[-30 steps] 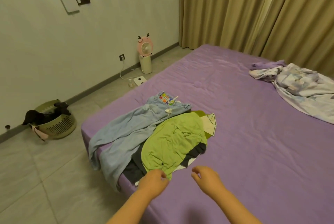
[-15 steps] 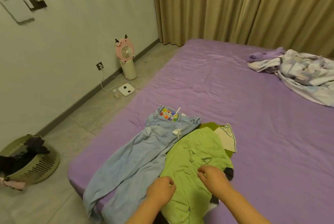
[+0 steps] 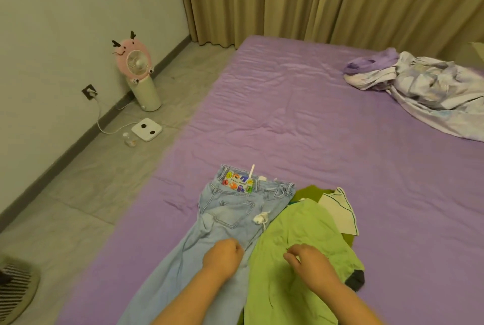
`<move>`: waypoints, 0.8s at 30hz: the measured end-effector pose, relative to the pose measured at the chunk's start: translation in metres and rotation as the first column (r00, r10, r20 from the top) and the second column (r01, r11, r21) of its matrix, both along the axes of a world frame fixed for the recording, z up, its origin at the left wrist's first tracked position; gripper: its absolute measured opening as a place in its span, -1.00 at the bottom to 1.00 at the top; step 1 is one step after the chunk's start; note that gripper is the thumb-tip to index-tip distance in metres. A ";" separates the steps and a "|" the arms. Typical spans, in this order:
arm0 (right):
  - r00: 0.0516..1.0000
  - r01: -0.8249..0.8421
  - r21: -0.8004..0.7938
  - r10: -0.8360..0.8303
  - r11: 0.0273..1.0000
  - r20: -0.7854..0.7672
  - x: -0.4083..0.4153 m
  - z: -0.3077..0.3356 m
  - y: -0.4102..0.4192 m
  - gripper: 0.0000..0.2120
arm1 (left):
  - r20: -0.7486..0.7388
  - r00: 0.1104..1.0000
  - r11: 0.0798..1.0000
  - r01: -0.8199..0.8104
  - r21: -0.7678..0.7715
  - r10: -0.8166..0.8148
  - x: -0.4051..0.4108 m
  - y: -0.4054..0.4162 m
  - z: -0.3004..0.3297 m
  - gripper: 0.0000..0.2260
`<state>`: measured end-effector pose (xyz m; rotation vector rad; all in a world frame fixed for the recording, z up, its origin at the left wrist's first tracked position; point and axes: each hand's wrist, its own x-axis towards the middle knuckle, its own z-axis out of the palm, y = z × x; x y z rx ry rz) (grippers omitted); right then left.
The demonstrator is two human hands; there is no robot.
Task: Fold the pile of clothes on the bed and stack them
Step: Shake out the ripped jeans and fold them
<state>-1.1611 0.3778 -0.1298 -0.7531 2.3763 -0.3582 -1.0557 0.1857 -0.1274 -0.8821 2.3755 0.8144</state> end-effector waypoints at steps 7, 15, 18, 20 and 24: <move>1.000 0.019 0.040 -0.019 0.999 -0.014 -0.063 -0.030 -0.035 -0.64 | -0.071 0.997 0.996 -0.010 0.084 0.016 -0.054 -0.033 -0.031 -0.76; 0.989 0.110 -0.047 -0.114 0.993 -0.098 -0.147 -0.092 -0.087 -0.63 | -0.099 0.995 0.994 0.010 -0.110 -0.021 -0.109 -0.079 -0.100 -0.72; 0.983 0.168 -0.027 -0.169 0.985 -0.065 -0.163 -0.113 -0.103 -0.48 | -0.006 1.000 0.980 0.009 -0.199 -0.010 -0.111 -0.088 -0.126 -0.62; 0.977 0.213 -0.033 -0.213 0.977 -0.018 -0.169 -0.125 -0.107 -0.45 | 0.068 0.997 0.974 -0.026 -0.223 0.042 -0.108 -0.090 -0.137 -0.60; 0.977 0.169 0.023 -0.164 0.985 -0.136 -0.169 -0.129 -0.097 -0.65 | 0.002 0.997 0.972 -0.080 -0.219 0.083 -0.091 -0.087 -0.136 -0.78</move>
